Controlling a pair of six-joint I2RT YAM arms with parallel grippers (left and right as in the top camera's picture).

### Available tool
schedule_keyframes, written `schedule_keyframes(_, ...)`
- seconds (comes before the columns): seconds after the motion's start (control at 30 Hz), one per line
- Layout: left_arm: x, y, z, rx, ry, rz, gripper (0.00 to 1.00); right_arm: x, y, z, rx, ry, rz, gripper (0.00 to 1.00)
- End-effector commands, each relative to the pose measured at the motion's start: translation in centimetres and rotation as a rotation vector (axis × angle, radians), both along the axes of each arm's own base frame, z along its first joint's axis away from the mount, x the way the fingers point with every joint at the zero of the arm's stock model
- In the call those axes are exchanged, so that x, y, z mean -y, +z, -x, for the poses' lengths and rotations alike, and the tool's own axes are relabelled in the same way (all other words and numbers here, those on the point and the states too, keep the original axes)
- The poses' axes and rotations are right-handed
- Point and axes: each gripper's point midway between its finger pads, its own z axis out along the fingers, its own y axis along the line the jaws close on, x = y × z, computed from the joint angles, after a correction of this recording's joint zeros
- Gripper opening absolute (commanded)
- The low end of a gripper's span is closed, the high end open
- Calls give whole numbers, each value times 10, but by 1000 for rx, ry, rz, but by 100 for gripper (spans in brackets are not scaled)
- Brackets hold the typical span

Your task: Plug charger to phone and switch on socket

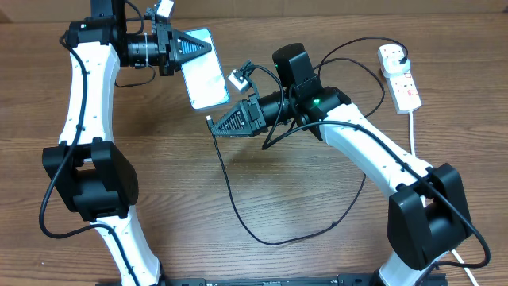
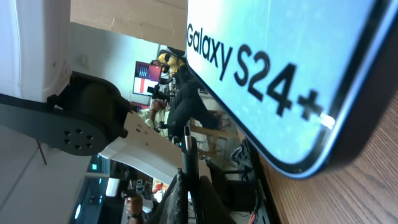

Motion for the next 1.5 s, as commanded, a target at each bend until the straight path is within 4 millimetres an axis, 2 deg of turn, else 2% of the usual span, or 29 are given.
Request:
schedule_keyframes(0.0, 1, 16, 2, 5, -16, 66, 4, 0, -3, -1, -32, 7, 0, 4)
schedule_keyframes(0.13, 2, 23, 4, 13, -31, 103, 4, 1, -3, -3, -28, 2, -2, 4)
schedule_keyframes(0.6, 2, 23, 4, 17, -31, 102, 4, 12, -1, -18, -16, -37, -11, 4)
schedule_keyframes(1.47, 4, 28, 6, 24, -44, 130, 4, 10, 1, -21, -12, -49, -13, 4)
